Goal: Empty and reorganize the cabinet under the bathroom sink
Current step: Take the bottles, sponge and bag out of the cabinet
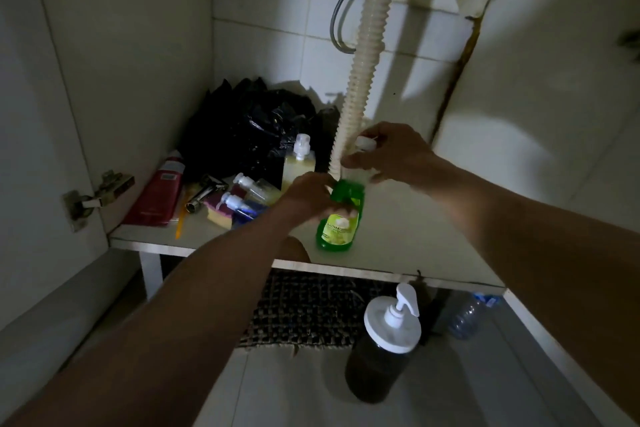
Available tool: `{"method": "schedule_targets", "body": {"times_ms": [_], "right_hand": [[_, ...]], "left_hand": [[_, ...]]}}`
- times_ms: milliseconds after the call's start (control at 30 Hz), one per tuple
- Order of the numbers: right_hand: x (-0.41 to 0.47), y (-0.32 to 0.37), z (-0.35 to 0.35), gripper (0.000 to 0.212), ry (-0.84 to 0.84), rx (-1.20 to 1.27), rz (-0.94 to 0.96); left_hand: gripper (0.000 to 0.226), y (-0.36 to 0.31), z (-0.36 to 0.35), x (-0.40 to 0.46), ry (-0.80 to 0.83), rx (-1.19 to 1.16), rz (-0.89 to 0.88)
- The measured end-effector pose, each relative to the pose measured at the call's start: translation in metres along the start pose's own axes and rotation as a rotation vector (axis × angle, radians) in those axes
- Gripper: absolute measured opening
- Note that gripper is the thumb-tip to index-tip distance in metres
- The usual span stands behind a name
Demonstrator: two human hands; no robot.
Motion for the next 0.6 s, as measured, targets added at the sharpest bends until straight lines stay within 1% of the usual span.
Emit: {"method": "schedule_targets", "body": {"times_ms": [67,100,233,300,367,433,500,600], "right_hand": [[-0.018,-0.001,0.007,0.07,0.047,-0.028,0.001],[-0.027,-0.001,0.009,0.069,0.068,-0.029,0.001],[-0.061,-0.003,0.005,0.063,0.137,-0.077,-0.005],[-0.074,-0.007,-0.003,0.065,0.162,-0.133,0.012],[-0.087,-0.014,-0.014,0.058,0.184,-0.192,0.022],[-0.099,-0.025,-0.027,0.045,0.201,-0.232,0.023],[-0.109,-0.038,-0.041,0.037,0.209,-0.282,0.015],[-0.116,-0.059,-0.063,0.032,0.238,-0.415,0.015]], "left_hand": [[0.091,-0.012,0.006,-0.015,0.124,-0.053,-0.011],[0.088,-0.018,0.008,-0.025,0.163,-0.09,-0.029],[0.042,-0.039,0.002,-0.065,0.279,-0.162,-0.084],[0.032,-0.041,-0.004,-0.082,0.32,-0.178,-0.067],[0.03,-0.035,-0.014,-0.097,0.369,-0.179,-0.046],[0.028,-0.025,-0.026,-0.112,0.4,-0.099,-0.034],[0.027,-0.012,-0.041,-0.125,0.388,-0.021,-0.029],[0.033,0.01,-0.066,-0.141,0.374,-0.02,-0.01]]}}
Point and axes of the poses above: each hand's wrist, its own x-axis towards the middle knuckle, its own z-axis out of the back of the hand, y = z × x, the point moved 4 cm from there along x, towards the middle knuckle, and after that the axes turned 13 degrees about -z, right-handed, at the moved point
